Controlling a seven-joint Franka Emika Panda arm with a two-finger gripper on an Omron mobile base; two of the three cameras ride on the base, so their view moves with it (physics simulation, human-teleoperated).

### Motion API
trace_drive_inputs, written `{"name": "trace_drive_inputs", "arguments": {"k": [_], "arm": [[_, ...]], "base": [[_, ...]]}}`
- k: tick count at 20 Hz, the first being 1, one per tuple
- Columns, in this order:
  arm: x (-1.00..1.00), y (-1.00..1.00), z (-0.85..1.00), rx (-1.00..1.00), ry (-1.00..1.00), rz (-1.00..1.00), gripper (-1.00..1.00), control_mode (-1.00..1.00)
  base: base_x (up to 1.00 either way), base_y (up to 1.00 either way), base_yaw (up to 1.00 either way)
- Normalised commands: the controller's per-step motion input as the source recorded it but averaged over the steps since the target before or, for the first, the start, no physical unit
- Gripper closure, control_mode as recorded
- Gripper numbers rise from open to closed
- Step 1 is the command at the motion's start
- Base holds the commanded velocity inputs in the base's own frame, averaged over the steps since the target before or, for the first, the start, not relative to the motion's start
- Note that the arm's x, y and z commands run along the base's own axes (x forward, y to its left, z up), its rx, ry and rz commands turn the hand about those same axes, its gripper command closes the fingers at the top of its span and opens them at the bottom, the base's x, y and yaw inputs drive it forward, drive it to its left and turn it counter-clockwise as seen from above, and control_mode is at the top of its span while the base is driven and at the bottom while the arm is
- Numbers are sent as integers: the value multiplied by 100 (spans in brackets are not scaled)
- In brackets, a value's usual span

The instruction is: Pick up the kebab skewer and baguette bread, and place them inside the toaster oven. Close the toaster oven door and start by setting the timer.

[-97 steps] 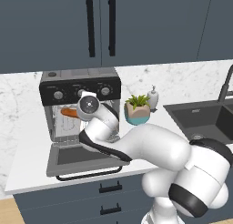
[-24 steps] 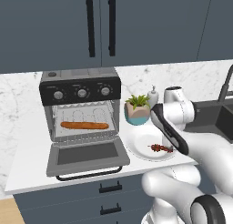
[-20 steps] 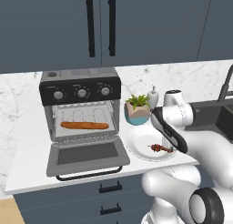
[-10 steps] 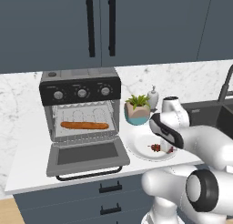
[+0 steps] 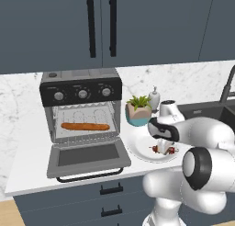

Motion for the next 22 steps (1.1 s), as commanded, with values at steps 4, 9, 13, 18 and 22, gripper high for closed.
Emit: {"name": "trace_drive_inputs", "arguments": {"k": [4,9,13,18,22], "arm": [[27,0,-26,0,0,0,-100,-100],[2,3,-8,0,-2,0,100,-100],[-8,0,0,0,-2,0,100,-100],[-11,14,11,0,-2,4,100,-100],[-65,66,99,1,-6,12,100,-100]], "base": [[0,0,0],[0,0,0],[0,0,0],[0,0,0],[0,0,0]]}}
